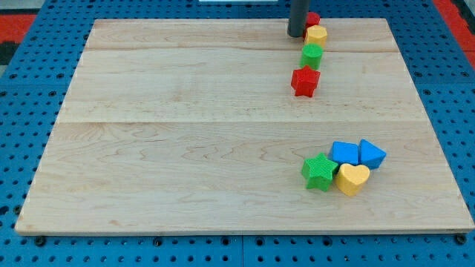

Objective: Point your arm at the bottom left of the red star

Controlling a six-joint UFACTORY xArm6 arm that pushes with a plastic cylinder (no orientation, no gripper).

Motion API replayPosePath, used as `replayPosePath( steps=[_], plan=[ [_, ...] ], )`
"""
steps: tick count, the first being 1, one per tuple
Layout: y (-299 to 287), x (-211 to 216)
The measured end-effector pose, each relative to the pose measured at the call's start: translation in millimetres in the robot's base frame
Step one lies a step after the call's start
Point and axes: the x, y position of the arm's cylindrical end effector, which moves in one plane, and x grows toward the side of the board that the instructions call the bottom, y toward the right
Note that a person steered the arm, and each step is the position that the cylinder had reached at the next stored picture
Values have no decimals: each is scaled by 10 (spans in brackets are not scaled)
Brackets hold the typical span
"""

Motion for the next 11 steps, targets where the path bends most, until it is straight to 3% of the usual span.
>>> replayPosePath(
  steps=[3, 5, 9, 11],
  plan=[
    [-40, -63],
    [-740, 833],
    [-744, 973],
    [-463, 2230]
  ],
)
